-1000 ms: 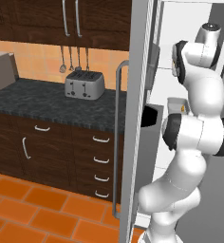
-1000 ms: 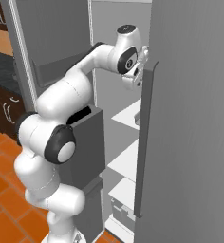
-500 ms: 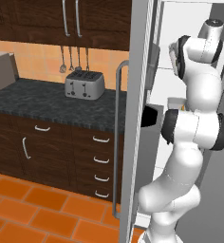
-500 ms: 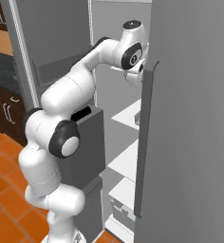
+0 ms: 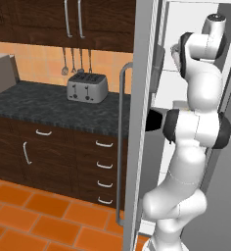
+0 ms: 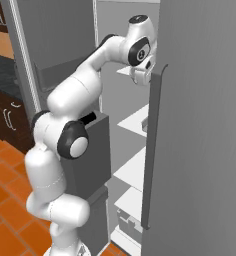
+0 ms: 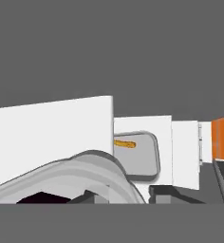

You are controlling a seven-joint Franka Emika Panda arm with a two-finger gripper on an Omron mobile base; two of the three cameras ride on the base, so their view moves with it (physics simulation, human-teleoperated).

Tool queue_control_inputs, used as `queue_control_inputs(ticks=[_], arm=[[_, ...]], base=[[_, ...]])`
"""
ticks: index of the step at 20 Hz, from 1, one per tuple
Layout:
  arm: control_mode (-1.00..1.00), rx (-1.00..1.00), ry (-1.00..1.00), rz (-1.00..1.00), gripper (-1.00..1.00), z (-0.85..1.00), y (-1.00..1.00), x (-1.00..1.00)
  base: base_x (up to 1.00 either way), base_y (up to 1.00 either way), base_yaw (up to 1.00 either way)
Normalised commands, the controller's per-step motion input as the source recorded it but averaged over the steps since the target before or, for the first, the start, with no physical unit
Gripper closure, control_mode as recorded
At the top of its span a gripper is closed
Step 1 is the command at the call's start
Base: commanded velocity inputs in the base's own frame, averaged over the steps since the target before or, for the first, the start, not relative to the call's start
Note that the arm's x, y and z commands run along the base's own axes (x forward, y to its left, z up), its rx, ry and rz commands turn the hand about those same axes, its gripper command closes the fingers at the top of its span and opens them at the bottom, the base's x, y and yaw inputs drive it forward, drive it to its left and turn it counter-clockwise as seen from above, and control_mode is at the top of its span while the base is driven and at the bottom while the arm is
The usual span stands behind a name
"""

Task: Take the meat container that has the shrimp and place it on the second highest rack of the freezer. Then take the vegetable container that has the eggplant and lemon and place it on the highest rack of the freezer.

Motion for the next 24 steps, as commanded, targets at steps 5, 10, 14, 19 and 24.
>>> queue_control_inputs(ticks=[5,10,14,19,24], arm=[[-1.0,0.0,0.05,-0.22,-1.0,0.0,0.0,0.4],[-1.0,0.0,0.01,-0.19,-1.0,0.0,-0.06,0.39],[-1.0,0.0,-0.03,-0.12,-1.0,0.0,-0.01,0.24],[-1.0,0.0,-0.22,-0.02,-1.0,0.18,0.09,-0.41],[-1.0,-0.08,-0.35,0.12,-1.0,-0.09,0.44,-0.99]], base=[[0.0,0.0,0.0],[0.0,0.0,0.0],[0.0,0.0,0.0],[0.0,0.0,0.0],[0.0,0.0,0.0]])
